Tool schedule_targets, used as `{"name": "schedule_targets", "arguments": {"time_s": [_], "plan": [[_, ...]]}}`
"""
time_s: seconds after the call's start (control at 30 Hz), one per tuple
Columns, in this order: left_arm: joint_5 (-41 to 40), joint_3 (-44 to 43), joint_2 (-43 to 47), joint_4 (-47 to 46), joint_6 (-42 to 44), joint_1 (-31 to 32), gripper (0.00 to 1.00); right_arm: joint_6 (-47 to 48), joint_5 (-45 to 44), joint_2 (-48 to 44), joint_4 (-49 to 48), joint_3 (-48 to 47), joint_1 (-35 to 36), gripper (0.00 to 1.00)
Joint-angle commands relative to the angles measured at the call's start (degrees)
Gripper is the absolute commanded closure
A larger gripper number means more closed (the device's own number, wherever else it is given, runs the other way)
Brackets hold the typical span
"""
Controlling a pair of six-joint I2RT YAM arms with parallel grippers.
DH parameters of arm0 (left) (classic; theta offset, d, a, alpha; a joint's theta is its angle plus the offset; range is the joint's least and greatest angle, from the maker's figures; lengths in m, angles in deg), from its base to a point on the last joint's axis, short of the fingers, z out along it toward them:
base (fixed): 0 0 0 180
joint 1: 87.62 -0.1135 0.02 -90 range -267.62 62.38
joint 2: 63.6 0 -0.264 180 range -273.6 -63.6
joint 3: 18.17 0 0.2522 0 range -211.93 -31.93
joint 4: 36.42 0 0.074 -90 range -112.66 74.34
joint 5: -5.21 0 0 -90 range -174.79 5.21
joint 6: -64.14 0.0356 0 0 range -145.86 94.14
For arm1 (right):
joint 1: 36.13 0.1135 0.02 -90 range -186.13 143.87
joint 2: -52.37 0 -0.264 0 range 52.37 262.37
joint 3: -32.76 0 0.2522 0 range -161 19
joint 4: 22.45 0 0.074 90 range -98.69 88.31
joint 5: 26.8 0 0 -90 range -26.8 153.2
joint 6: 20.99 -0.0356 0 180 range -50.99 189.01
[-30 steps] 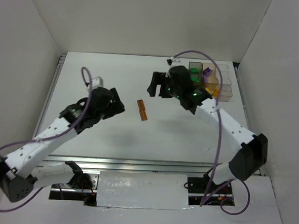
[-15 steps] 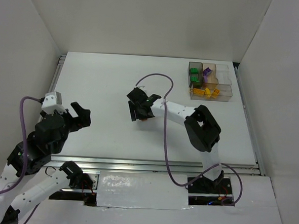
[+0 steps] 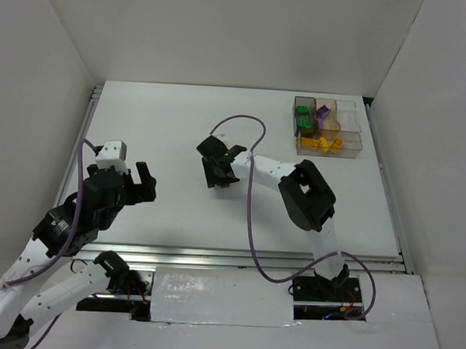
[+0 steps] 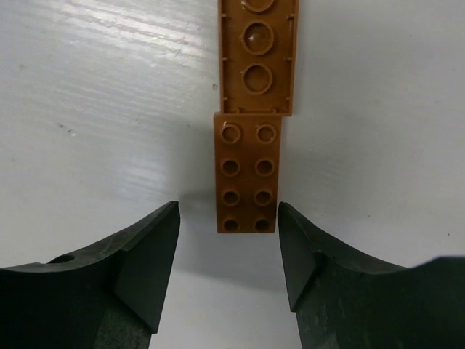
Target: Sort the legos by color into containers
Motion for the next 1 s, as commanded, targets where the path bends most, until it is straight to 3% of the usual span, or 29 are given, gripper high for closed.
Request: {"name": "schedule_targets", "arguments": {"time_s": [0.0, 0.27, 0.37, 0.4, 0.47, 0.6, 0.77, 0.9, 0.97], "plan": [[1.52, -0.14, 1.10, -2.86, 1.89, -0.24, 0.00, 1.35, 2.05, 1.57, -0.61, -2.73, -2.11, 0.37], [1.87, -0.31, 1.18, -2.95, 2.24, -0.33, 0.00, 2.23, 4.25, 5.79, 1.85, -4.84, -2.11, 0.53], [1.96, -0.05, 1.80, -3.21, 2.41, -0.33, 0.01, 2.14, 5.21, 4.57, 1.24, -2.31, -2.03, 0.66], [1.96, -0.05, 1.80, -3.21, 2.41, -0.33, 0.00, 2.05, 5.05, 4.30, 1.41, -2.03, -2.11, 0.81], [1.78, -0.14, 2.06, -3.12, 2.42, -0.33, 0.00, 1.70, 4.96, 3.51, 2.11, -1.51, -2.03, 0.97], [1.52, -0.23, 2.15, -3.04, 2.41, -0.42, 0.00, 1.61, 6.71, -0.87, 2.47, 2.96, -0.88, 1.00], [1.60, -0.05, 2.50, -3.30, 2.50, -0.51, 0.00, 1.88, 17.94, -18.09, -4.82, 12.02, -2.54, 1.00], [1.69, -0.14, 2.50, -3.12, 2.50, -0.77, 0.00, 4.77, 20.69, -27.68, -7.37, 11.60, -10.53, 1.00], [1.87, -0.14, 2.68, -3.04, 2.42, -0.77, 0.00, 10.54, 18.94, -28.57, -7.90, 8.89, -19.05, 1.00]]}}
